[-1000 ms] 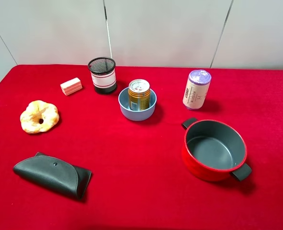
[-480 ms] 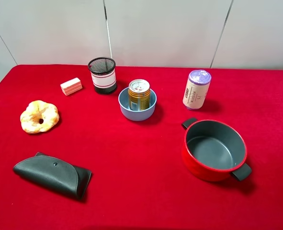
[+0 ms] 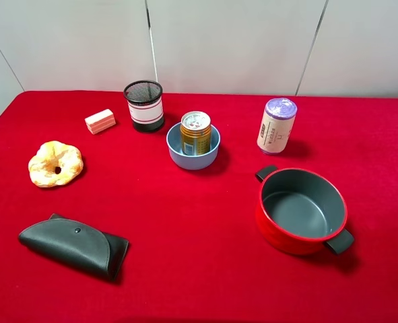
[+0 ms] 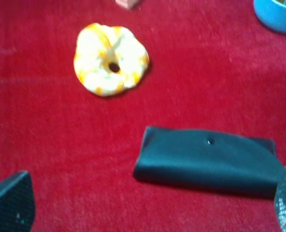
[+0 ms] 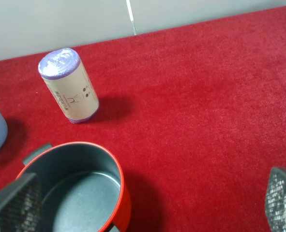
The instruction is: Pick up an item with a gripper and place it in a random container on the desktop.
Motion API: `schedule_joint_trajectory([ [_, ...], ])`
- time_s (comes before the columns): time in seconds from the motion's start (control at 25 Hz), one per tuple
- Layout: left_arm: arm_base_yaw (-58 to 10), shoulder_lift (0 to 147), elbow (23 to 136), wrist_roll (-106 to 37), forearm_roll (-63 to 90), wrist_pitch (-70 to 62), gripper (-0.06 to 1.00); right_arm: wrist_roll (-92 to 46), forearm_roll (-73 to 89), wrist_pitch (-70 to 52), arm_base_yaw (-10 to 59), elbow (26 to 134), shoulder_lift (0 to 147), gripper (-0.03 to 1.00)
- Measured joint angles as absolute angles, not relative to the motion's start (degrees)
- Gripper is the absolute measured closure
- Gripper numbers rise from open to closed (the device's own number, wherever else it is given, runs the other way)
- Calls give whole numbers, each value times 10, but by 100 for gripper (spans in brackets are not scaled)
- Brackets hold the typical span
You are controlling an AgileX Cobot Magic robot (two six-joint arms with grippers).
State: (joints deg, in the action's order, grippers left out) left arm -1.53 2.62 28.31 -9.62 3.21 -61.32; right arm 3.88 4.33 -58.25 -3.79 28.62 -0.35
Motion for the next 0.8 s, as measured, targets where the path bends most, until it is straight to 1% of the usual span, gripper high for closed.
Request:
schedule_joint_trajectory([
  [0.16,-13,-3,283,-100,33,-613,-5,39,43,-583,-38,286,-4,28],
  [0.8,-13,-3,283,-101,32,-613,-5,39,43,-583,-38,286,-4,28],
])
